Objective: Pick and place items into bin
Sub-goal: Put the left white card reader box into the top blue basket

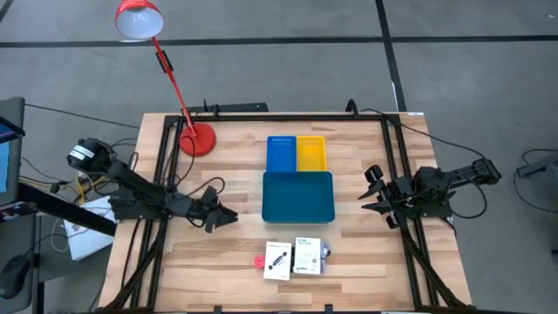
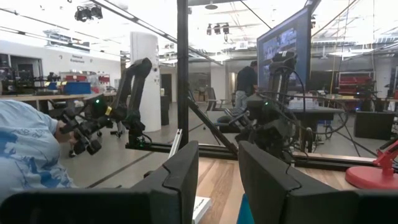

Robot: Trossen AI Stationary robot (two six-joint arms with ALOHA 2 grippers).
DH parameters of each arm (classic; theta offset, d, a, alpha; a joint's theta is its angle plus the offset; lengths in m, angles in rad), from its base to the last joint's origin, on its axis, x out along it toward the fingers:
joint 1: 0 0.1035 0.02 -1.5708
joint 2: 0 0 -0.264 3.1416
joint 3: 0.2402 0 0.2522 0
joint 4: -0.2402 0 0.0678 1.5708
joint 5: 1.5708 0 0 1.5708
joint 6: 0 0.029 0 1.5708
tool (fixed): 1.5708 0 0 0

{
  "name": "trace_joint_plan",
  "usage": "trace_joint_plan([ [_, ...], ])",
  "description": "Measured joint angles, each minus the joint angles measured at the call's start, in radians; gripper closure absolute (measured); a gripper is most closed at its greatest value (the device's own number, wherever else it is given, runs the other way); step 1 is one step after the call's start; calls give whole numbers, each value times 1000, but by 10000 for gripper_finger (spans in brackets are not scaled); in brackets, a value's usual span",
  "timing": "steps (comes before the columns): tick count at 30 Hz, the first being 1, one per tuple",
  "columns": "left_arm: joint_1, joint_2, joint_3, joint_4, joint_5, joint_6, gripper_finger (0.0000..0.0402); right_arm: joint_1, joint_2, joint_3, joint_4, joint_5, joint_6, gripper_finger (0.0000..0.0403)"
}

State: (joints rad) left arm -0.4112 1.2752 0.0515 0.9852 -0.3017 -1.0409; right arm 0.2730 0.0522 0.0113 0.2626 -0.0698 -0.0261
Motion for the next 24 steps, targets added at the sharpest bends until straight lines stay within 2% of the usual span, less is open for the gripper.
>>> trace_joint_plan([
  [3, -28, 66, 32, 1, -39, -24, 223, 0, 0, 0, 0, 0, 0, 294],
  [7, -49, 159, 99, 1, -35, -23, 223, 0, 0, 0, 0, 0, 0, 294],
  [15, -57, 324, 228, 1, 75, 25, 223, 0, 0, 0, 0, 0, 0, 294],
  [24, -57, 355, 247, 0, 95, 16, 223, 0, 0, 0, 0, 0, 0, 294],
])
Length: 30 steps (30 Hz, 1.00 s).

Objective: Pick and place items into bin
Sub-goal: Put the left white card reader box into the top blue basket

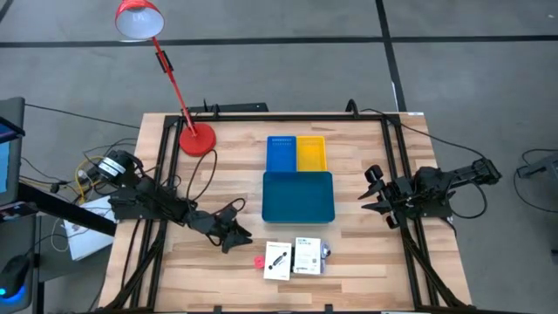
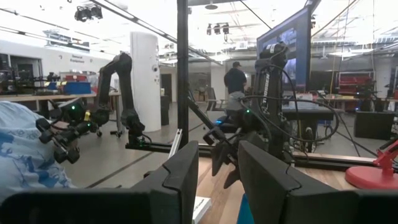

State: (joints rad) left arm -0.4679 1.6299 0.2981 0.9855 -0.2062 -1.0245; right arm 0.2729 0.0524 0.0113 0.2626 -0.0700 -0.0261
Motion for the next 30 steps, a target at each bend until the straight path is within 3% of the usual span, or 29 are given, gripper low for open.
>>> trace_joint_plan([
  [23, 0, 0, -1, 0, -9, 13, 223, 0, 0, 0, 0, 0, 0, 294],
  [30, 0, 0, -1, -12, -76, 29, 223, 0, 0, 0, 0, 0, 0, 294],
])
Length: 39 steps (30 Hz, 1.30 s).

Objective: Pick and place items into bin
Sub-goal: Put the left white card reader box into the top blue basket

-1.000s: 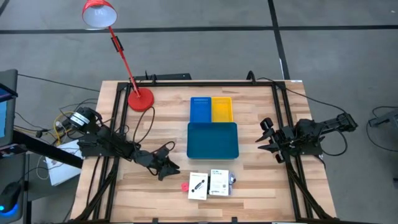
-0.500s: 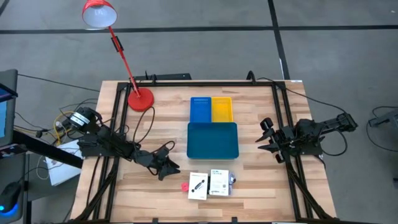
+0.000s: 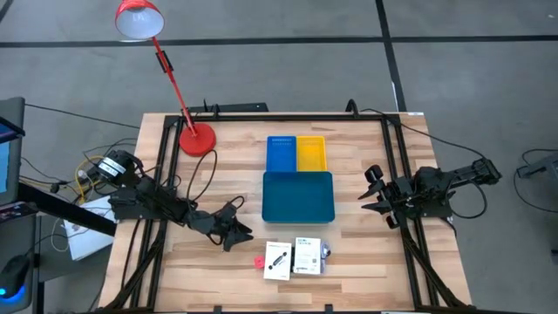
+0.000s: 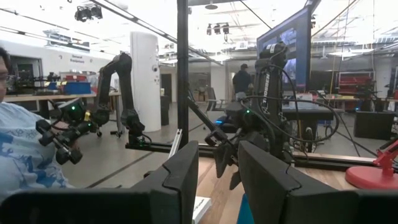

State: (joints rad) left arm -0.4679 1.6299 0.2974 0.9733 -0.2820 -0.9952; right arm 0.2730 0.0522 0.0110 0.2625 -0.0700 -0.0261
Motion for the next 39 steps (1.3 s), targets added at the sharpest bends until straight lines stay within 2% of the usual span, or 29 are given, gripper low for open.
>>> trace_joint_plan([
  [8, 1, 0, 0, -24, -29, -3, 223, 0, 0, 0, 0, 0, 0, 294],
  [24, 1, 8, 3, -75, -18, -171, 223, 0, 0, 0, 0, 0, 0, 294],
  [39, 1, 8, 75, -208, 9, -146, 223, 0, 0, 0, 0, 0, 0, 294],
])
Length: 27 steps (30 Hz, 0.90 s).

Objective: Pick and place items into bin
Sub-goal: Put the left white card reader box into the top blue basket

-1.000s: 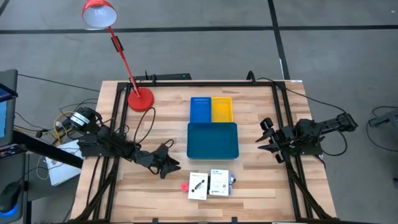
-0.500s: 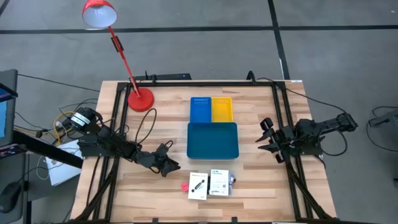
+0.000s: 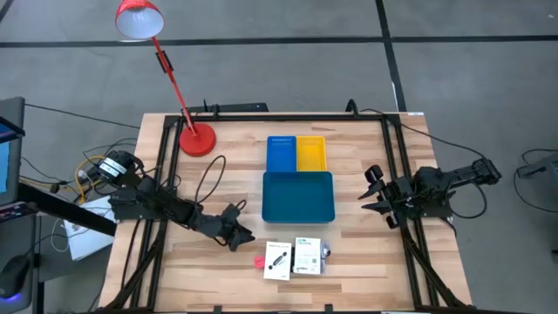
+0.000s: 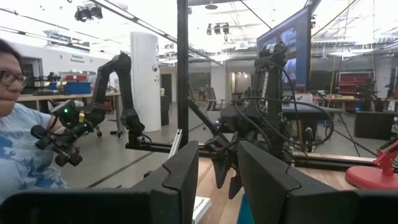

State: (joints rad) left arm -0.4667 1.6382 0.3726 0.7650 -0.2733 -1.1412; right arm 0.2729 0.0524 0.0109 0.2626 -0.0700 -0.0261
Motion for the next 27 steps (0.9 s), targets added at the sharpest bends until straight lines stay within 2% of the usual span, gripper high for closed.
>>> trace_joint_plan([
  [27, 24, 0, 39, -34, 0, 27, 223, 0, 0, 0, 0, 0, 0, 294],
])
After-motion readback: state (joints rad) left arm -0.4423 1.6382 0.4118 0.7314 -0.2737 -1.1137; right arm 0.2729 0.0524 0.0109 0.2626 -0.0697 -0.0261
